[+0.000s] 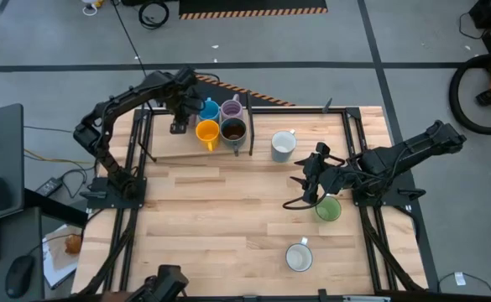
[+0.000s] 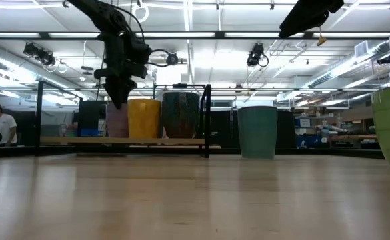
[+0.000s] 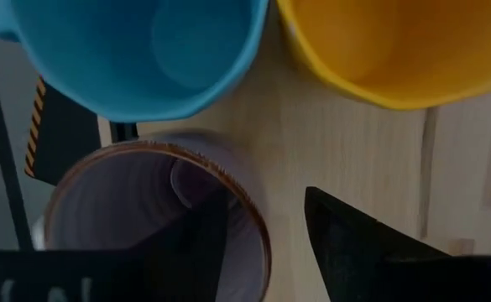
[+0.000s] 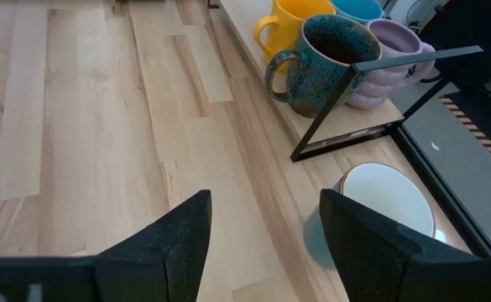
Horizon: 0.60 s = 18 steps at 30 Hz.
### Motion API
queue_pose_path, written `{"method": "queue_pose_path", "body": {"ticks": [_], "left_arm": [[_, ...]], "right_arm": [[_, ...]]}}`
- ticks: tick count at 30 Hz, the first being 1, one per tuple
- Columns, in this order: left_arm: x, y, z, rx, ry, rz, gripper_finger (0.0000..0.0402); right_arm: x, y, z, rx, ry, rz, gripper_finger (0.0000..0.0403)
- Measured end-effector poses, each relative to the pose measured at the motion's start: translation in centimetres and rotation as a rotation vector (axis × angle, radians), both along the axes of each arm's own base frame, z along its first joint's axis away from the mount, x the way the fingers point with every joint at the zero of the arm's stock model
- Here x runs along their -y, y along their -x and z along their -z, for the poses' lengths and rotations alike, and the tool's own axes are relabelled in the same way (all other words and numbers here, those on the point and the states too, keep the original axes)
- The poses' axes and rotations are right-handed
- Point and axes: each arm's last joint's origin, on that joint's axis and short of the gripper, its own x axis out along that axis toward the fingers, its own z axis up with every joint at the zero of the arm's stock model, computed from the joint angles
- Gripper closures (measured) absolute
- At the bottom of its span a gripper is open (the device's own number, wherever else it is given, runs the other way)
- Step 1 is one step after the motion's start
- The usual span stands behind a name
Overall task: Place coffee mugs
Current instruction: Put the blue and white mug on the shelf
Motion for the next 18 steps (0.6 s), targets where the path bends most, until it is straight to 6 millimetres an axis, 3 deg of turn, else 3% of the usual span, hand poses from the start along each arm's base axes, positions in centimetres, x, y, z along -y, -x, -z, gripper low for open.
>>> {"method": "queue_pose_path", "body": {"ticks": [18], "left_arm": [[2.5,1.5,-5.0,0.123,-0.169,-0.023,0.0234]], "right_arm": [[0.0,0.0,0.0,-0.002,0.006,-0.004,0.0174]]}}
